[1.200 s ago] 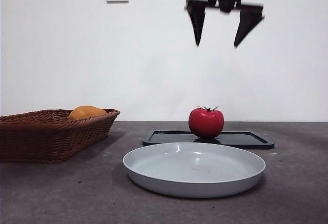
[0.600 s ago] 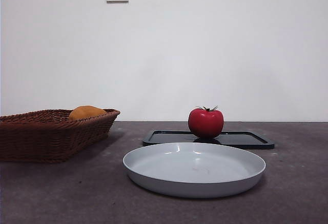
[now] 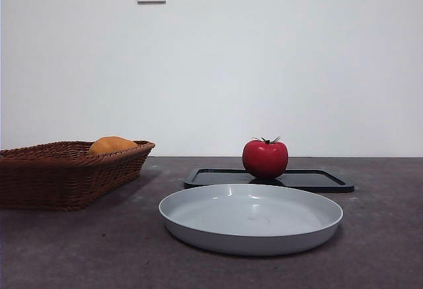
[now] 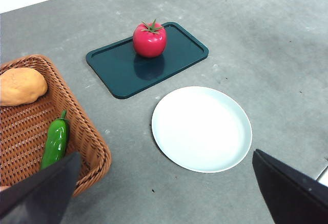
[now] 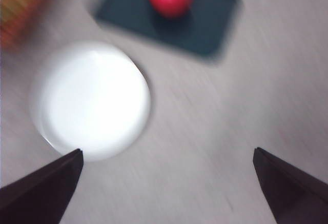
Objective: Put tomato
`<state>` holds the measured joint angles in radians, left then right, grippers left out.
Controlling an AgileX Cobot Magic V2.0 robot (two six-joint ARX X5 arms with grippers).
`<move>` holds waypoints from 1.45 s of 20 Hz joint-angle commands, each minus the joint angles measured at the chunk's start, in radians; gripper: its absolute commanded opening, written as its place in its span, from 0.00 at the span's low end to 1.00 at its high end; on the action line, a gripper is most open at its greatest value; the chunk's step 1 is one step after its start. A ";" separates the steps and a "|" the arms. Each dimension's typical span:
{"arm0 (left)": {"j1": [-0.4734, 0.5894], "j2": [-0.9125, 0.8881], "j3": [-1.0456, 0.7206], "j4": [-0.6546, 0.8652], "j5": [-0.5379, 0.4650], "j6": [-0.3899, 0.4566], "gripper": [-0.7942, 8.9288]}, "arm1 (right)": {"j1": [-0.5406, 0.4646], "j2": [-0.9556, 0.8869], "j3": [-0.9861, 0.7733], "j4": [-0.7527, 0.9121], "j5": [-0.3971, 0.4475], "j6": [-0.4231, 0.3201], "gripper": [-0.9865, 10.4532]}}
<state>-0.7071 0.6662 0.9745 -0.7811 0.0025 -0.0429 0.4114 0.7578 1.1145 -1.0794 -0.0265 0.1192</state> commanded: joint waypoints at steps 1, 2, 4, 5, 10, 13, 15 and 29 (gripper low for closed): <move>-0.006 0.005 0.010 0.012 0.001 -0.003 0.85 | 0.005 -0.084 -0.085 0.071 0.000 -0.008 0.68; -0.006 0.005 0.010 0.012 0.001 -0.003 0.85 | 0.005 -0.115 -0.122 0.095 0.000 -0.009 0.68; -0.006 0.005 0.010 0.012 0.001 -0.003 0.85 | 0.005 -0.169 -0.183 0.126 -0.001 -0.020 0.68; -0.006 0.005 0.010 0.012 0.001 -0.003 0.85 | 0.005 -0.190 -0.208 0.139 0.000 -0.023 0.68; -0.006 0.005 0.010 0.012 0.001 -0.003 0.85 | 0.005 -0.225 -0.254 0.171 0.000 -0.022 0.68; -0.006 0.005 0.010 0.012 0.001 -0.003 0.78 | 0.005 -0.225 -0.254 0.170 -0.002 -0.017 0.63; -0.006 0.005 0.010 0.011 0.001 -0.003 0.35 | 0.005 -0.225 -0.254 0.170 -0.003 -0.015 0.27; -0.004 0.006 0.010 0.012 0.000 -0.002 0.11 | 0.005 -0.225 -0.254 0.175 0.000 -0.015 0.10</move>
<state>-0.7044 0.6666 0.9745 -0.7807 0.0025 -0.0433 0.4114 0.5304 0.8543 -0.9138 -0.0265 0.1047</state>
